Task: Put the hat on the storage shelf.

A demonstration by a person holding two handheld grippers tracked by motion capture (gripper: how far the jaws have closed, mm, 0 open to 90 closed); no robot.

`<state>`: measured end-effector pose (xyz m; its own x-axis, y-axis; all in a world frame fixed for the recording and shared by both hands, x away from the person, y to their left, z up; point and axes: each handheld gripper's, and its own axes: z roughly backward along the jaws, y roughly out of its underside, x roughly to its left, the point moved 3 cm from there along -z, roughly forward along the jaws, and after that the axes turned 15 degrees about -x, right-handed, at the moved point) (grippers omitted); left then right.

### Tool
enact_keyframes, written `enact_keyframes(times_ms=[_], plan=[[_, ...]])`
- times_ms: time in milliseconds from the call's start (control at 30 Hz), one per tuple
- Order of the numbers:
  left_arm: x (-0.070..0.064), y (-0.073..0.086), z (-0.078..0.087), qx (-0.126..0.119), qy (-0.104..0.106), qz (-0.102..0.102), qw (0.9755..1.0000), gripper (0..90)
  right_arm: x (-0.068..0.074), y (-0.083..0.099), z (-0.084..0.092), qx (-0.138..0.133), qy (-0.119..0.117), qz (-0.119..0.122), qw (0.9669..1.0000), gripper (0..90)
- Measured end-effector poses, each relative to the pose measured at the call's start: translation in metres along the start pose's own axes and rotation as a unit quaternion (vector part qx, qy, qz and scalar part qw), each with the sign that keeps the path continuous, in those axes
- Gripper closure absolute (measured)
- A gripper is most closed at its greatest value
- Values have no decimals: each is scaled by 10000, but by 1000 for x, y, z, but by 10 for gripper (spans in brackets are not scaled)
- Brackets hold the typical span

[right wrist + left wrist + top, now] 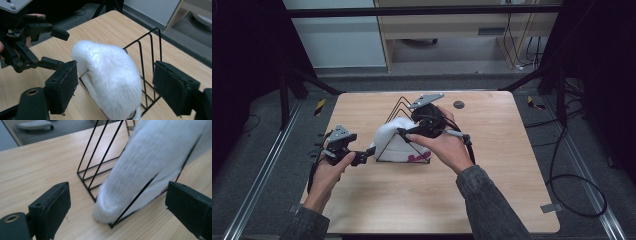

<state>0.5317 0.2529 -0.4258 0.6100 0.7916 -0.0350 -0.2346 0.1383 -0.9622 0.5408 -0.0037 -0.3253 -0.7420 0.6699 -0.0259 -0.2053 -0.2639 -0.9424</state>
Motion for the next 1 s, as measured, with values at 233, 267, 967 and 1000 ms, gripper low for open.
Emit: enact_keyframes(times_ms=[233,267,967,1000], plan=[[-8,-4,4,-206,-51,78,9997,52,-5,5,10,23,61,4,10000,85],[-9,-4,4,-216,-86,71,9997,52,-5,6,12,-6,59,34,10000,82],[-2,35,14,169,-422,-265,9986,53,-54,75,87,-369,784,-131,9962,135],[-2,36,14,208,-429,-278,9985,53,-56,80,88,-348,806,-136,9960,135]])
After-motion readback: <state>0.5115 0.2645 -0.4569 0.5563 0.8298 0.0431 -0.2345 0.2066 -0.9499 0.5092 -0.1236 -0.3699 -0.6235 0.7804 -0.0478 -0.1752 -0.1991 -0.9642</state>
